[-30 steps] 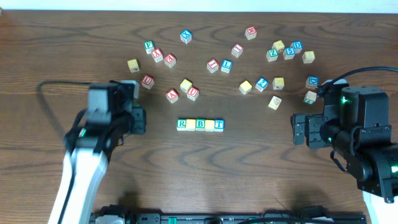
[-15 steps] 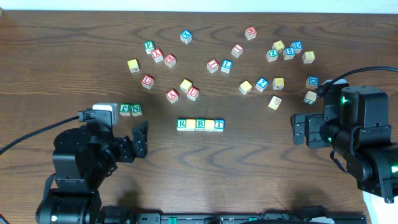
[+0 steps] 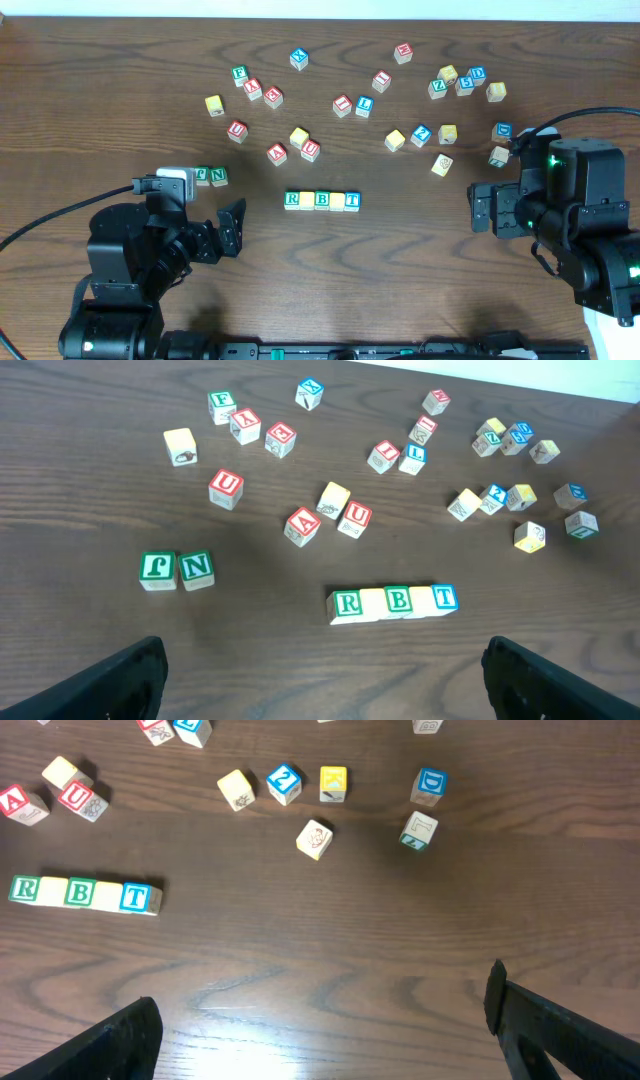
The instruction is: Spell out ROBOT
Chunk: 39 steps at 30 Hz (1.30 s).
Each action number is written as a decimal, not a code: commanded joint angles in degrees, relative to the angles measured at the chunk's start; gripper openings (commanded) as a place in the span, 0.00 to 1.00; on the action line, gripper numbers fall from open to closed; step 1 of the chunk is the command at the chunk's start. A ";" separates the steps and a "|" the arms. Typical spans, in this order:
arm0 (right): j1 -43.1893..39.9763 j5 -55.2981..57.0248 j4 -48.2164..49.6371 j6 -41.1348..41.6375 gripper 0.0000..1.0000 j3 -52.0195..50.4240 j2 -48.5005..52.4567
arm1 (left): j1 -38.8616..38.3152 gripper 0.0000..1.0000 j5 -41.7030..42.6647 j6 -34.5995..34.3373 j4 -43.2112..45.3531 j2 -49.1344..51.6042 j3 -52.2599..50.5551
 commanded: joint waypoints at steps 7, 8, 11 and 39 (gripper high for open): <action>-0.35 0.11 -0.04 -0.66 0.99 0.94 -0.26 | 0.24 1.00 1.09 -0.52 -11.47 0.04 -0.35; -0.35 0.11 -0.04 -0.66 0.99 0.94 -0.26 | 0.24 1.00 1.09 -0.52 -13.18 0.04 -0.35; -0.35 0.11 -0.04 -0.66 0.99 0.94 -0.26 | 0.24 1.00 1.05 -0.50 -18.05 0.02 -0.35; -0.35 0.11 -0.04 -0.66 0.99 0.94 -0.26 | -14.56 1.00 0.04 -2.38 18.78 -22.23 -20.13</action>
